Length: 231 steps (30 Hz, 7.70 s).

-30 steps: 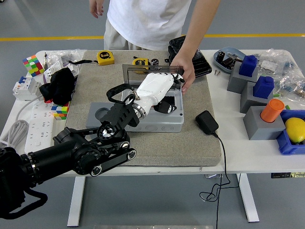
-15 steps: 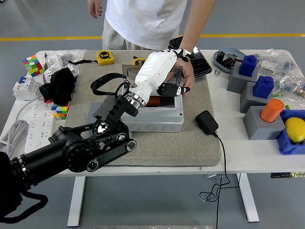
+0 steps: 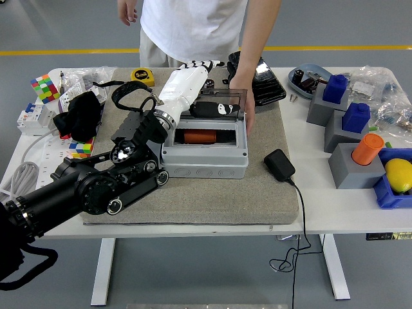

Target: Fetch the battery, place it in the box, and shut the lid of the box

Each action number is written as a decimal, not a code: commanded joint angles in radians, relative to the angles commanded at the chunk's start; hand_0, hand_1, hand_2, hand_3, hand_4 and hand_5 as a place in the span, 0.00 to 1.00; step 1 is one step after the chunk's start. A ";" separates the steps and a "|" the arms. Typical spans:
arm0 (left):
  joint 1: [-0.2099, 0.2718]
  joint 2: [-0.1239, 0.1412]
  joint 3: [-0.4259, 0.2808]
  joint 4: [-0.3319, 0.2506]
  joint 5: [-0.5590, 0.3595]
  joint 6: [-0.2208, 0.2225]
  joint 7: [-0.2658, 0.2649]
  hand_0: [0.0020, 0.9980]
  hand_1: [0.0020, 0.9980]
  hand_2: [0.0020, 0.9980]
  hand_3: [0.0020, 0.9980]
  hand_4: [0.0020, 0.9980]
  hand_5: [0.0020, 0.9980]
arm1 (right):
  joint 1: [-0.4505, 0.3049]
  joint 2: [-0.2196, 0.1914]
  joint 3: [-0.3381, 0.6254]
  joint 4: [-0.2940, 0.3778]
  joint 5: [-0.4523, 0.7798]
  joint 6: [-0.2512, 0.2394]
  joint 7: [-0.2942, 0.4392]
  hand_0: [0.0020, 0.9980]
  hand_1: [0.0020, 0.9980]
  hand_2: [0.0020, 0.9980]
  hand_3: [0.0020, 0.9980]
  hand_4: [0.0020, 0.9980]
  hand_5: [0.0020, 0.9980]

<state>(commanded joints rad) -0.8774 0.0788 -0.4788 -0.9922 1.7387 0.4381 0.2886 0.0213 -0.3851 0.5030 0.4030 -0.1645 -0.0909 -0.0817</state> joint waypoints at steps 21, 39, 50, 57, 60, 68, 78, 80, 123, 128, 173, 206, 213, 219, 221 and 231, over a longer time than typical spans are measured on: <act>0.070 0.123 0.061 -0.316 0.034 -0.111 0.150 0.85 0.87 0.84 0.84 0.99 0.64 | -0.015 -0.005 0.024 0.005 -0.012 0.000 -0.001 0.63 0.65 0.66 0.58 0.99 0.56; 0.144 0.178 0.039 -0.464 -0.013 -0.139 0.189 0.82 0.85 0.83 0.83 0.98 0.65 | -0.021 -0.004 0.026 0.007 -0.014 0.001 0.000 0.63 0.65 0.66 0.58 1.00 0.56; 0.103 0.139 -0.050 -0.454 0.038 -0.104 0.160 0.83 0.86 0.83 0.83 0.98 0.65 | -0.022 -0.003 0.020 0.006 -0.010 0.001 0.000 0.63 0.65 0.66 0.58 1.00 0.56; 0.029 0.078 -0.006 -0.281 0.028 -0.112 0.151 0.84 0.87 0.84 0.84 0.98 0.65 | -0.016 -0.003 0.016 0.008 -0.010 0.001 0.000 0.63 0.65 0.67 0.58 1.00 0.56; 0.004 0.059 0.026 -0.208 0.037 -0.128 0.160 0.84 0.87 0.84 0.84 0.98 0.65 | -0.014 -0.005 0.013 0.009 -0.010 0.001 0.000 0.63 0.65 0.67 0.58 1.00 0.56; 0.015 0.077 0.067 -0.231 0.064 -0.166 0.206 0.83 0.86 0.83 0.83 0.98 0.65 | -0.020 -0.006 0.019 0.012 -0.016 0.001 -0.001 0.63 0.65 0.66 0.58 1.00 0.56; 0.049 0.097 0.090 -0.324 0.037 -0.189 0.236 0.83 0.85 0.82 0.82 0.97 0.65 | -0.024 -0.002 0.026 0.017 -0.023 0.001 0.001 0.63 0.65 0.66 0.58 1.00 0.56; 0.051 0.099 0.101 -0.334 0.027 -0.193 0.238 0.82 0.85 0.82 0.82 0.97 0.65 | -0.024 -0.002 0.028 0.017 -0.024 0.001 0.001 0.63 0.65 0.67 0.58 1.00 0.56; 0.206 0.111 -0.196 -0.454 0.023 -0.111 0.135 0.76 0.83 0.81 0.81 0.95 0.65 | -0.023 0.003 0.032 0.016 -0.021 0.002 0.003 0.63 0.65 0.67 0.58 1.00 0.56; 0.310 0.107 -0.359 -0.459 -0.012 -0.056 0.054 0.69 0.79 0.78 0.77 0.95 0.63 | -0.025 0.002 0.030 0.011 -0.016 0.002 0.002 0.63 0.65 0.67 0.58 1.00 0.56; 0.616 0.078 -0.724 -0.440 -0.318 -0.003 -0.166 0.67 0.75 0.74 0.73 0.92 0.55 | 0.017 0.007 -0.015 -0.012 0.009 -0.009 -0.002 0.63 0.65 0.66 0.58 0.99 0.56; 0.652 0.073 -0.765 -0.471 -0.297 -0.022 -0.145 0.67 0.74 0.73 0.73 0.91 0.54 | 0.035 0.014 -0.046 -0.020 0.033 -0.010 -0.004 0.63 0.65 0.66 0.57 0.98 0.56; 0.651 0.075 -0.768 -0.476 -0.296 -0.022 -0.145 0.67 0.74 0.73 0.73 0.91 0.54 | 0.038 0.015 -0.044 -0.019 0.033 -0.012 -0.003 0.63 0.65 0.66 0.57 0.98 0.56; 0.654 0.073 -0.769 -0.479 -0.289 -0.009 -0.137 0.66 0.73 0.73 0.72 0.91 0.54 | 0.041 0.015 -0.047 -0.020 0.035 -0.011 -0.004 0.63 0.65 0.66 0.57 0.98 0.56; 0.655 0.072 -0.769 -0.480 -0.290 -0.009 -0.136 0.66 0.73 0.73 0.72 0.91 0.54 | 0.042 0.016 -0.046 -0.019 0.034 -0.011 -0.003 0.63 0.65 0.66 0.57 0.98 0.56; 0.652 0.072 -0.767 -0.486 -0.286 -0.008 -0.127 0.65 0.73 0.73 0.72 0.91 0.54 | 0.045 0.016 -0.047 -0.020 0.035 -0.012 -0.003 0.63 0.65 0.66 0.57 0.98 0.56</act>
<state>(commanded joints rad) -0.2258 0.1505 -1.2460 -1.4784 1.4523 0.4305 0.1618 0.0665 -0.3692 0.4562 0.3833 -0.1294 -0.1025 -0.0848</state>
